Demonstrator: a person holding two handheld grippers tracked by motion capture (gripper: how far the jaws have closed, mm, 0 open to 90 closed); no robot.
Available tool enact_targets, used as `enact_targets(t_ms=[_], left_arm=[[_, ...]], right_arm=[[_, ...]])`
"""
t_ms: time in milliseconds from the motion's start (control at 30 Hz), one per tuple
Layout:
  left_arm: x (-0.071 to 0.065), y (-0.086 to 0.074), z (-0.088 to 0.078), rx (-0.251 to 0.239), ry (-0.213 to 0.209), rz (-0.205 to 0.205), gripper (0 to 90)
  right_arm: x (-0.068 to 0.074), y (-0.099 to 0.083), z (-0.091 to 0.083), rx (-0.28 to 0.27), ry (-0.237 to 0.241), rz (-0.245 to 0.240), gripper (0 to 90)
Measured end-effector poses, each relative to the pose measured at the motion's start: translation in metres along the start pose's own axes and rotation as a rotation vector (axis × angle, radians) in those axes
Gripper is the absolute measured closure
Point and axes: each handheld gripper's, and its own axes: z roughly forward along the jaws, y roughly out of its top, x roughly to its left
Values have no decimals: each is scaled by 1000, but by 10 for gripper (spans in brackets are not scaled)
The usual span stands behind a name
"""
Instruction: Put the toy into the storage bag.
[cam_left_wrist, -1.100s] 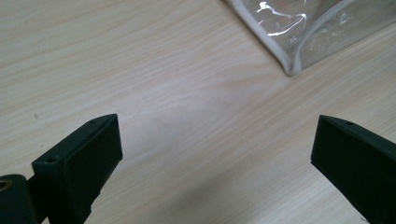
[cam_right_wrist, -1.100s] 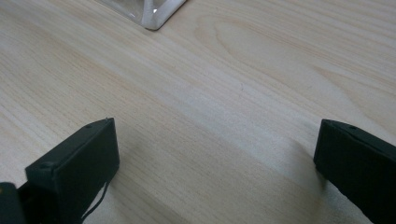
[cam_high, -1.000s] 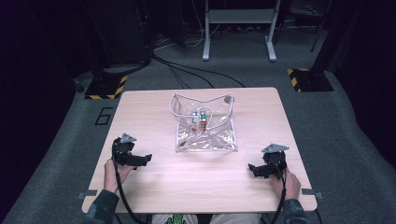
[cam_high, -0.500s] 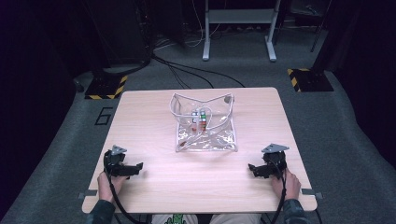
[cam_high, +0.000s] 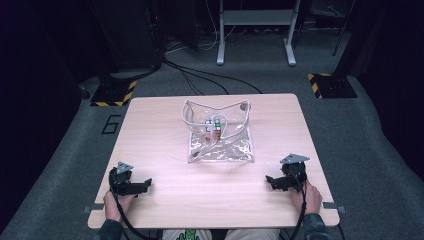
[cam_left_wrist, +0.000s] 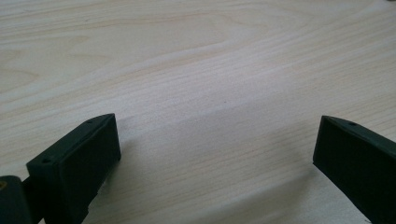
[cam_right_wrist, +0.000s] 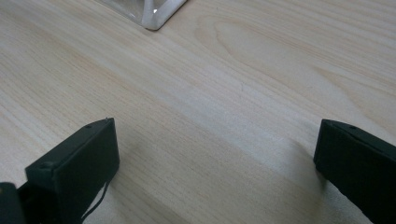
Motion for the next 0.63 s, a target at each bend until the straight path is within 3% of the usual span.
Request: enact_targets(t_ms=[133, 633], left_arm=[[1, -2, 0, 0, 12, 28, 0], [0, -1, 1, 7, 31, 37, 0]], right_arm=[[0, 0, 0, 0, 0, 0, 0], [0, 0, 0, 1, 3, -3, 0]])
